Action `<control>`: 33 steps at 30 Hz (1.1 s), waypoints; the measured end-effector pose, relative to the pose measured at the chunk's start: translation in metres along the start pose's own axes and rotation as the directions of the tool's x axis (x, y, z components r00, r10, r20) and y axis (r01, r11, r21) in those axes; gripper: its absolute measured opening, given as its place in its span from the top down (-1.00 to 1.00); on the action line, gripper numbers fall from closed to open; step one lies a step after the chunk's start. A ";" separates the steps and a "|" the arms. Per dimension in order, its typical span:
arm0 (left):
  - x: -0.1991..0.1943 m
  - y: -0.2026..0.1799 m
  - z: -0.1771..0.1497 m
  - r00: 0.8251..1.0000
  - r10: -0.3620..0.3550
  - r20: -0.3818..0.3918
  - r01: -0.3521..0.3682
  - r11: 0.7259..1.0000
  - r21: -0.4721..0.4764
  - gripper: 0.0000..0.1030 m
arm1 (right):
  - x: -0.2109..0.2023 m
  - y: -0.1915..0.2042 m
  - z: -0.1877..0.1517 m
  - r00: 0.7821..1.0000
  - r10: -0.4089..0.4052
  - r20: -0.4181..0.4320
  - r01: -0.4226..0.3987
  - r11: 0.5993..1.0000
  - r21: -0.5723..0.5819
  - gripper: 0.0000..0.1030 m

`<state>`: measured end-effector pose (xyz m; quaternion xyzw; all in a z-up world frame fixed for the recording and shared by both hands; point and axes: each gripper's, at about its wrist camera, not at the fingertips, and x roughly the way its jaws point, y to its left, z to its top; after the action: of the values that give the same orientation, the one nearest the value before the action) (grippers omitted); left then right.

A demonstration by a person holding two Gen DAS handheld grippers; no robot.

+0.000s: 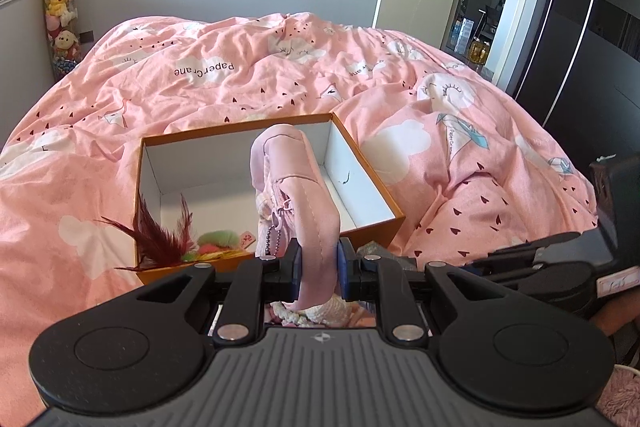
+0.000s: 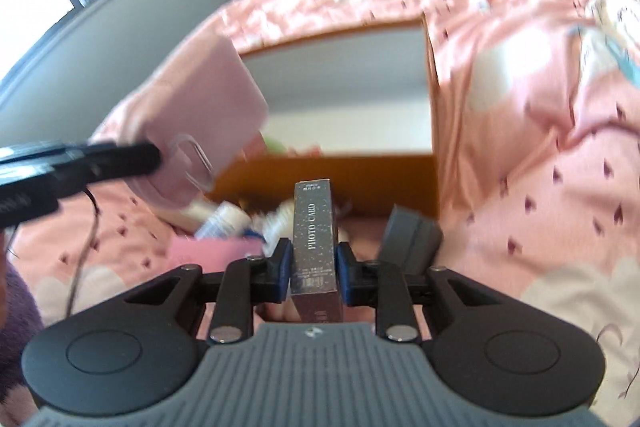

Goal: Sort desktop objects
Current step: 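Lift the pink pouch and PHOTO CARD box and carry them over the box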

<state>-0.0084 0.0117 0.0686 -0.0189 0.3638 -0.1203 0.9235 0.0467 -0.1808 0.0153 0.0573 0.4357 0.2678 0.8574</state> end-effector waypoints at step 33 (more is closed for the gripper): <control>0.159 0.167 0.046 0.989 -0.141 -0.049 0.095 0.850 -0.518 0.62 | 0.144 -0.035 0.139 0.999 0.035 -0.042 -0.029 0.990 0.139 0.51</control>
<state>0.1696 0.1337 -0.0245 -0.2820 0.4200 -0.0759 0.8592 0.2379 -0.1186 -0.0145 0.1177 0.4712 0.2517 0.8371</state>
